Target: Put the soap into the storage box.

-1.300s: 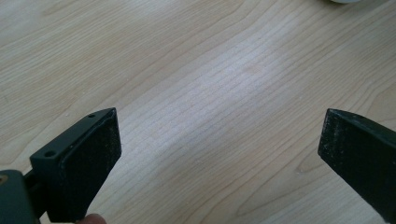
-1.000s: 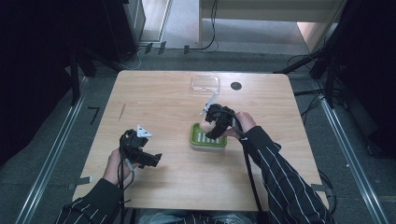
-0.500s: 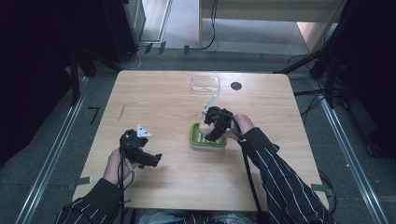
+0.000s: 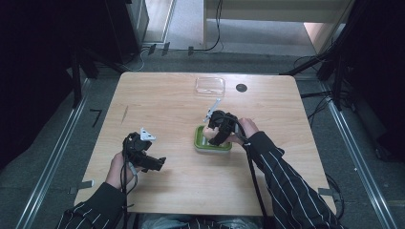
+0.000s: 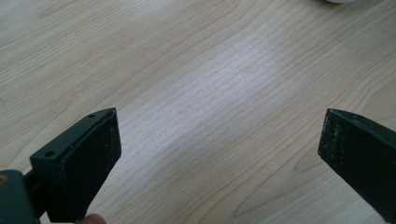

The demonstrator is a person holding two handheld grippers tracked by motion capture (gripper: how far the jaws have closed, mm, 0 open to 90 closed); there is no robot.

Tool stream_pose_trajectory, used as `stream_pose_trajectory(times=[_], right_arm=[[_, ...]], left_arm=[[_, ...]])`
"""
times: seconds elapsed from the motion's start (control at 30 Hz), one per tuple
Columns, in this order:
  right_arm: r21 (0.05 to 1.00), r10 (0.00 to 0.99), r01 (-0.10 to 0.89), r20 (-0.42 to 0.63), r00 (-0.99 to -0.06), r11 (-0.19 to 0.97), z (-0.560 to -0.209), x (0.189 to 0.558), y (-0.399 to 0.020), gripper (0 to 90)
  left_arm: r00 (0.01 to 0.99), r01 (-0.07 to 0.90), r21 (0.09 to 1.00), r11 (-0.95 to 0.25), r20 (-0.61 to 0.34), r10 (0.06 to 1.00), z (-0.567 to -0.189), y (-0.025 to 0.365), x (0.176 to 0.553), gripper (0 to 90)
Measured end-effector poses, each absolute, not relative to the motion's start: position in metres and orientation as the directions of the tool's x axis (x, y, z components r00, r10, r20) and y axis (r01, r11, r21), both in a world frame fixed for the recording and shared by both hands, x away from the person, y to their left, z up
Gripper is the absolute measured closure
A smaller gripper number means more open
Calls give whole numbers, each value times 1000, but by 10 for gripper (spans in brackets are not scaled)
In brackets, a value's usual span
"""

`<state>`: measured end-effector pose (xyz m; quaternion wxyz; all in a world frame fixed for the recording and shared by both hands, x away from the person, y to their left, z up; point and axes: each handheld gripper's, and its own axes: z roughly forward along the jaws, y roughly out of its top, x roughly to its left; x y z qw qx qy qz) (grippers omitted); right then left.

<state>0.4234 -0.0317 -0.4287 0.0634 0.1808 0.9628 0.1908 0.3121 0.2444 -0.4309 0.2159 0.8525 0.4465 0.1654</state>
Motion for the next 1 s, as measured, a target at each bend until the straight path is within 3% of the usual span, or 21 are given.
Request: stream_pose_trajectory(times=[1.0], right_arm=[[383, 361, 319, -42, -931, 867, -440, 425, -30, 330]], left_arm=[[548, 690, 515, -509, 87, 832, -431, 243, 312, 0]])
